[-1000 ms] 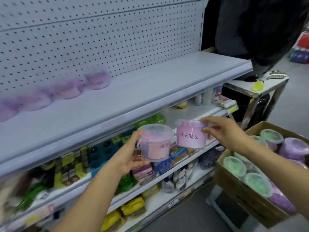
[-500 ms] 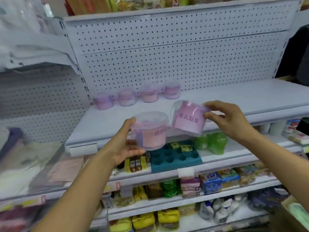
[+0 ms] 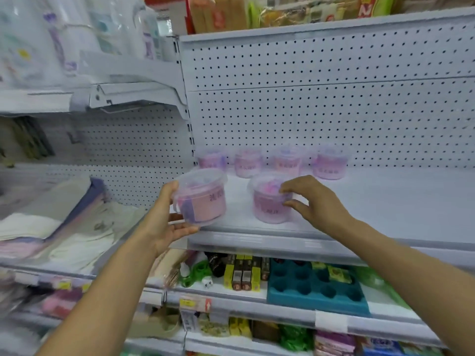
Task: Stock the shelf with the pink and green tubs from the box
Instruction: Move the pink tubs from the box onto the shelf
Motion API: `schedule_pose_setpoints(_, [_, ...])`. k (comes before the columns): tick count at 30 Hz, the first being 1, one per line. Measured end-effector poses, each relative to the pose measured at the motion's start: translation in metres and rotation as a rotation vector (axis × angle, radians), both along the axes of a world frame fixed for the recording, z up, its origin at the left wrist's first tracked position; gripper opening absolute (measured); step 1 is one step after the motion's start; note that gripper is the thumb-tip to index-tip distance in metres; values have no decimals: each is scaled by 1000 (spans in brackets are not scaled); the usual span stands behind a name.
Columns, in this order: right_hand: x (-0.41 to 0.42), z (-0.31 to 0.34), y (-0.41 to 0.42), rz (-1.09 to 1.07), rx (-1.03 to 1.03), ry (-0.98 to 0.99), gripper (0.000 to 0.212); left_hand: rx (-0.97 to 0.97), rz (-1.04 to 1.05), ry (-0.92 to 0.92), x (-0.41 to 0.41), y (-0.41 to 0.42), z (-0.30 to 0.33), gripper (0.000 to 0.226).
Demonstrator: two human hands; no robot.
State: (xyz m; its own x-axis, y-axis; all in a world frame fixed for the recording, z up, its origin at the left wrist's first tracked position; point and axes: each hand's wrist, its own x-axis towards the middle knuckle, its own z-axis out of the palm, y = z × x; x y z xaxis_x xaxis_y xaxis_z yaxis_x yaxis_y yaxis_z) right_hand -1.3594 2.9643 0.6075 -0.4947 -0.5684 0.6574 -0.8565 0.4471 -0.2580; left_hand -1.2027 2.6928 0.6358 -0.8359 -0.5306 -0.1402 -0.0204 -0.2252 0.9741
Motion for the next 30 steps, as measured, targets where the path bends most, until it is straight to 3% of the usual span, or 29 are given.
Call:
schedule_pose_setpoints(5, [-27, 2, -68, 77, 11, -50, 30, 22, 142, -2, -4, -35, -2, 52])
schedule_pose_setpoints(9, [-46, 5, -126, 120, 57, -132, 29, 29, 203, 7, -13, -66, 3, 38])
schedule_pose_setpoints(18, [-59, 20, -217, 99, 153, -238, 29, 2, 167, -33, -33, -130, 18, 46])
schedule_pose_setpoints(20, [-56, 26, -217, 85, 226, -191, 44, -32, 128, -38, -35, -140, 22, 46])
schedule_pose_setpoints(23, [-38, 39, -209, 182, 203, -163, 97, -68, 34, -42, -36, -154, 29, 49])
schedule_pose_setpoints(25, [-23, 52, -207, 258, 145, -108, 119, -101, -75, -58, -40, -156, 36, 52])
schedule_pose_setpoints(28, [-5, 73, -202, 310, 130, 92, 122, -167, -276, -74, -54, -146, 47, 59])
schedule_pose_setpoints(30, [0, 83, -192, 337, 156, 242, 103, -195, -364, -74, -65, -133, 53, 63])
